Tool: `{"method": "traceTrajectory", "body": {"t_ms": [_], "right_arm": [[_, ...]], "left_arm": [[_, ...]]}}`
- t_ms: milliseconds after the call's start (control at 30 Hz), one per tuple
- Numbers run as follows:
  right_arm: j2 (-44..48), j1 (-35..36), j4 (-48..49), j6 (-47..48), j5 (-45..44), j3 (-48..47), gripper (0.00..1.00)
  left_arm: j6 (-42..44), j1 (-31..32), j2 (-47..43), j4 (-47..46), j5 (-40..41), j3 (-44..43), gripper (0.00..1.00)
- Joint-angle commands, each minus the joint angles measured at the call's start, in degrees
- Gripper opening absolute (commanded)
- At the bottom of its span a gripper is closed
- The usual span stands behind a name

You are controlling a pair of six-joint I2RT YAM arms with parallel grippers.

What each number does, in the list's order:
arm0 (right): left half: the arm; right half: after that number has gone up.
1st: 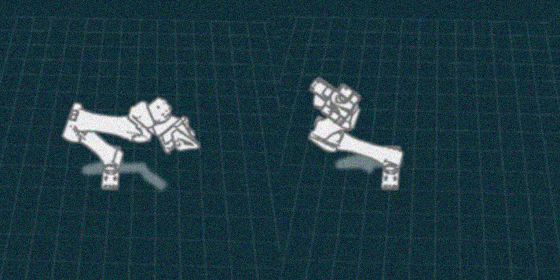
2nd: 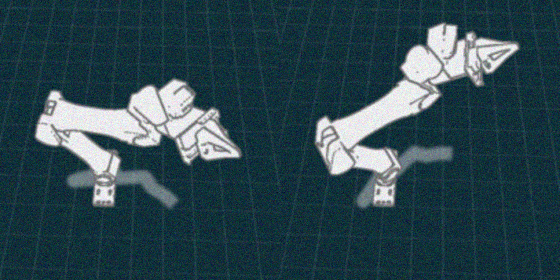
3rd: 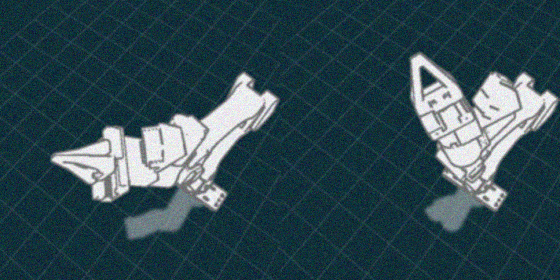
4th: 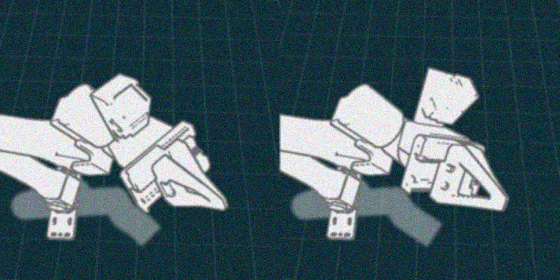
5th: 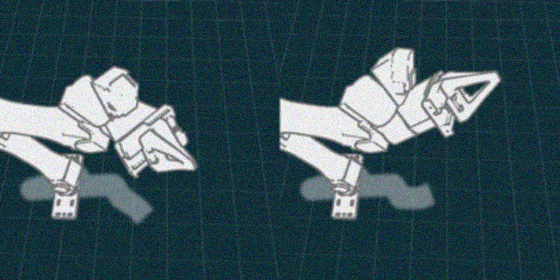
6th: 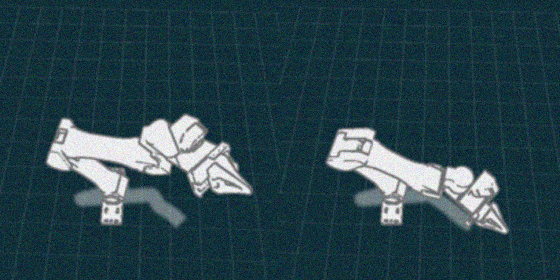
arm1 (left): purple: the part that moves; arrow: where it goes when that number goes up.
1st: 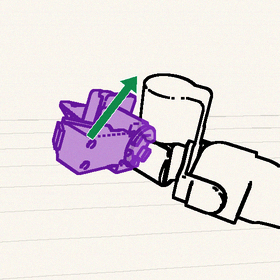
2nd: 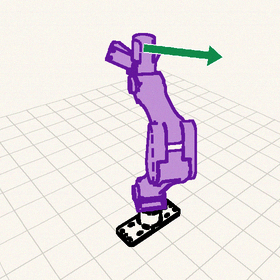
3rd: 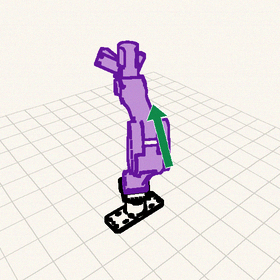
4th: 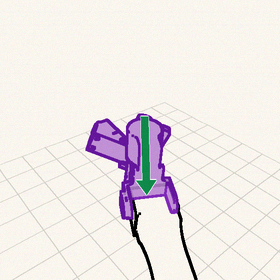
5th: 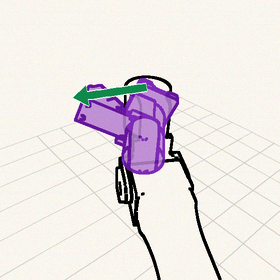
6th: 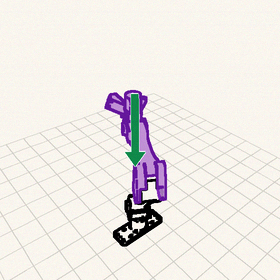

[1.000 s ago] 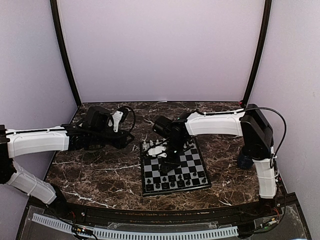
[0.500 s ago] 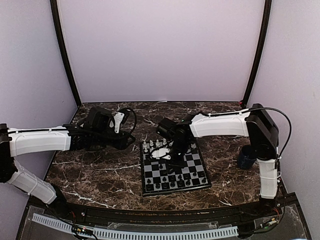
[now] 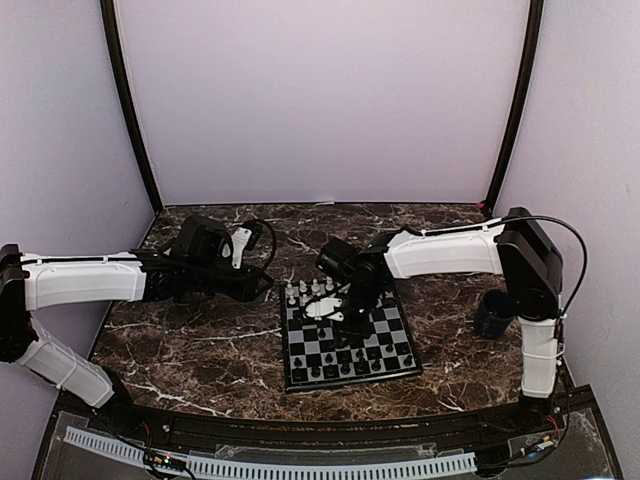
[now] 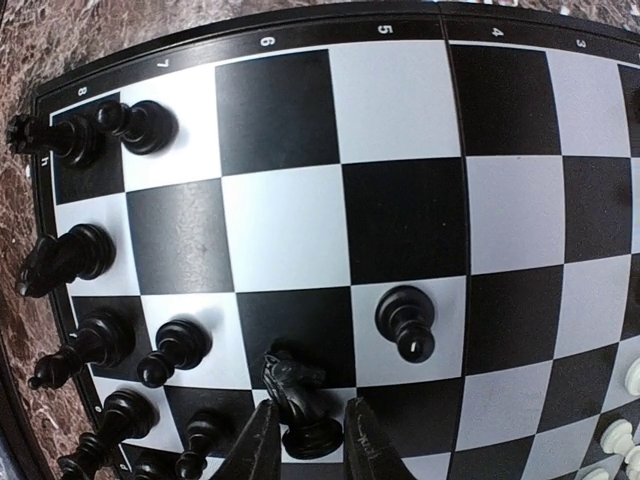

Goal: Set up the chess pieces on the board
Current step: Pick up the knight from the chessboard, then pass from the right arm to the left

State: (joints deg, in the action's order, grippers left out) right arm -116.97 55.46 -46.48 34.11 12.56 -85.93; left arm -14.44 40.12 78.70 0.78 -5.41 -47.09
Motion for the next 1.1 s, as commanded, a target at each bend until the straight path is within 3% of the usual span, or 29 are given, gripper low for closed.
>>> {"method": "traceTrajectory", "body": {"t_ms": [0,167,367,600,867,1067], "right_arm": [[0.8,0.3,0.9,0.4,-2.4,1.9,0.22],[4.3,-1.0,0.5,-0.2,-0.1,1.5,0.19],[10.1,-4.7,2.1,-3.3,5.3,0.2,0.18],[14.5,-10.0,8.8,-8.3,8.0,0.1,0.19],[14.1,-10.9,9.6,-9.5,8.7,-1.0,0.2],[13.8,-10.8,10.5,-10.1,7.5,-1.3,0.2]], "left_arm": [[-0.8,-0.1,-0.3,-1.3,-0.7,-1.1,0.38],[-4.0,-0.1,0.8,-2.7,-0.8,-1.7,0.38],[-18.9,-0.1,6.2,-9.9,-8.2,-3.4,0.37],[-31.9,-0.1,11.7,-27.4,-18.9,-4.0,0.37],[-44.0,0.1,20.3,-46.4,-28.5,-4.9,0.36],[-47.9,0.9,24.4,-49.2,-30.1,-6.7,0.32]]}}
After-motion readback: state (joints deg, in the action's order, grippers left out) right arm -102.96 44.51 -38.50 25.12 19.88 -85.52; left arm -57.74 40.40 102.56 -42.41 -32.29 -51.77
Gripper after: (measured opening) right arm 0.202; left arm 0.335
